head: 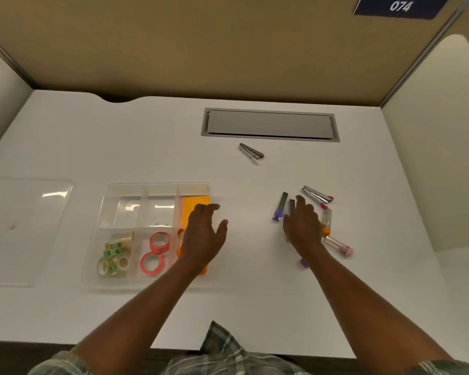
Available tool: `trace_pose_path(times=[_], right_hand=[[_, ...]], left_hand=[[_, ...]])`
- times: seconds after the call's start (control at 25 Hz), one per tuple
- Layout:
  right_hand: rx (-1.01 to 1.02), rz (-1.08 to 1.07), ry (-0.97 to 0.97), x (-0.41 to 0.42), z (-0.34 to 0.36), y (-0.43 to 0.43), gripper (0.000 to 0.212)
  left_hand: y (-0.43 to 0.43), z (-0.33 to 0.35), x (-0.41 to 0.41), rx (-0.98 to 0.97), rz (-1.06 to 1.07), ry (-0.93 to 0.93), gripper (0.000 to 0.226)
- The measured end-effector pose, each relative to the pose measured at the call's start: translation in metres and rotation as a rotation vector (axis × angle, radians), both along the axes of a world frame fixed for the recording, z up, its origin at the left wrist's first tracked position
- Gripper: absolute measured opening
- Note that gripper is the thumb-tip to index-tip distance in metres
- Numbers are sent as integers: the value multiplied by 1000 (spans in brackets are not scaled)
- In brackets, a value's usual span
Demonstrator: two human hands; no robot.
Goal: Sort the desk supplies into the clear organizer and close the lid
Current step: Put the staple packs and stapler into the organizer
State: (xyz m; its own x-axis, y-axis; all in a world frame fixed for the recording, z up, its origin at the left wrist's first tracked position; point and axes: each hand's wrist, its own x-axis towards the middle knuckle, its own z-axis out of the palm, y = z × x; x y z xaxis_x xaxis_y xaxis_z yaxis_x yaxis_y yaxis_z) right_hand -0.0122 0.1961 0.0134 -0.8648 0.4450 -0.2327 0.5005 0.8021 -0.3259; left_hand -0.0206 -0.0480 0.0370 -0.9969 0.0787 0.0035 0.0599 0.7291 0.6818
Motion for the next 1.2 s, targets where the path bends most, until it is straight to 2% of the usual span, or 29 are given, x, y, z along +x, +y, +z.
trace_pose_path(times=[0.2,0.32,0.44,0.52,0.56,0.64,0.72,0.84,0.88,0.92,0.96,1.0,1.04,1.12,1.2], right_hand=[[-222,-168,43,-8,-6,22,45],[-305,-245,226,-3,3,32,24],[-443,-95,281,9,23,34,16],[-628,116,180,17,37,33,16],[-728,205,108,20,43,30,15],[-855,277,-2,20,50,27,17],[-940,203,-66,13,52,27,21],[-1177,69,-110,-2,47,30,26],[-1151,72,-69,-7,43,30,26],[-994,124,-3,-14,37,33,22],[-743,220,54,-21,30,36,20],[-457,327,70,-27,25,39,28],[-223,436,43,-32,18,43,42],[78,644,-70,-40,6,50,58],[260,814,-162,-41,-5,53,56]], left_hand=[[39,4,22,47,-157,52,33],[61,7,29,2,-240,49,44],[80,7,30,-213,-353,75,76],[91,9,29,-298,-417,82,93],[96,10,28,-312,-437,92,94],[101,10,27,-304,-446,102,88],[100,10,28,-228,-408,77,75],[93,14,28,-76,-300,-23,52],[90,16,28,-45,-267,-71,44],[87,17,28,-5,-235,-126,36],[83,17,28,51,-199,-191,29],[77,17,28,124,-161,-265,24],[71,17,29,214,-120,-345,20],[54,17,32,422,-33,-481,13],[39,16,34,555,40,-554,10]])
